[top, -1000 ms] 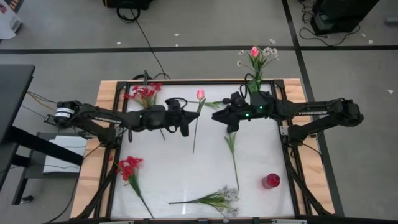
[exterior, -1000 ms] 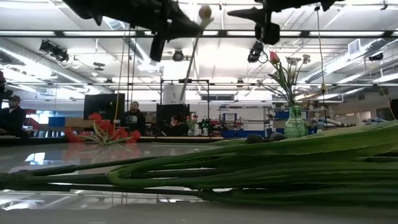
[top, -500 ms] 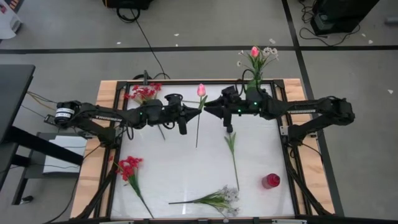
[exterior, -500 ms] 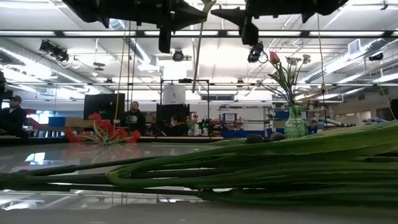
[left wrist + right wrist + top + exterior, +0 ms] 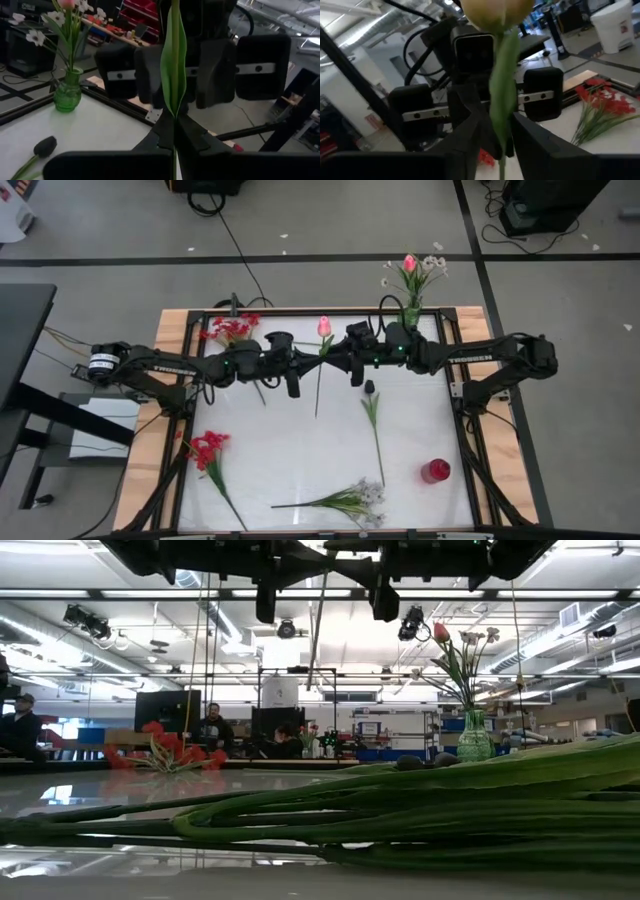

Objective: Sort flowers into vase by color
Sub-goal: Put the pink flower into the green vase

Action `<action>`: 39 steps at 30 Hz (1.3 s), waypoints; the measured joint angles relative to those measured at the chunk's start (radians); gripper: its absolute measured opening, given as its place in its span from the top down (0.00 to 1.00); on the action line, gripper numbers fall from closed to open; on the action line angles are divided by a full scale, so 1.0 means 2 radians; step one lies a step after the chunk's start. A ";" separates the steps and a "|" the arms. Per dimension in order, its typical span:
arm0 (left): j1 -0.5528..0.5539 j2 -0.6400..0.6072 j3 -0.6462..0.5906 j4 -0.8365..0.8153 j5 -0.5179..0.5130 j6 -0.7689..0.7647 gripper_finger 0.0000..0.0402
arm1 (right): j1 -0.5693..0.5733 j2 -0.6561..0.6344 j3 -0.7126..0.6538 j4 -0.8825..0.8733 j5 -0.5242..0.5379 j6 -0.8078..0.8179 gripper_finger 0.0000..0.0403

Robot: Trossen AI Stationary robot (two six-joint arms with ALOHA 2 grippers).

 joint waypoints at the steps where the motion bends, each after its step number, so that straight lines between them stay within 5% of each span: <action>1: 0.000 0.000 0.000 -0.003 0.000 0.002 0.98 | -0.001 0.001 0.000 0.001 -0.004 -0.004 0.74; 7: 0.000 0.000 0.000 -0.012 0.002 0.002 0.98 | -0.005 0.001 0.000 -0.003 -0.011 -0.032 0.96; 12: 0.000 0.000 0.000 -0.016 -0.002 0.003 0.94 | -0.006 0.001 0.000 -0.009 0.000 -0.040 0.98; 19: 0.003 -0.015 0.000 -0.033 -0.006 0.004 0.71 | -0.008 -0.025 0.000 -0.042 0.034 -0.078 0.99; 28: 0.036 -0.148 0.000 -0.169 -0.007 0.030 0.48 | -0.018 -0.132 0.000 -0.171 0.152 -0.151 0.99; 39: 0.051 -0.306 0.000 -0.248 0.006 0.110 0.43 | -0.018 -0.265 0.000 -0.311 0.262 -0.181 0.99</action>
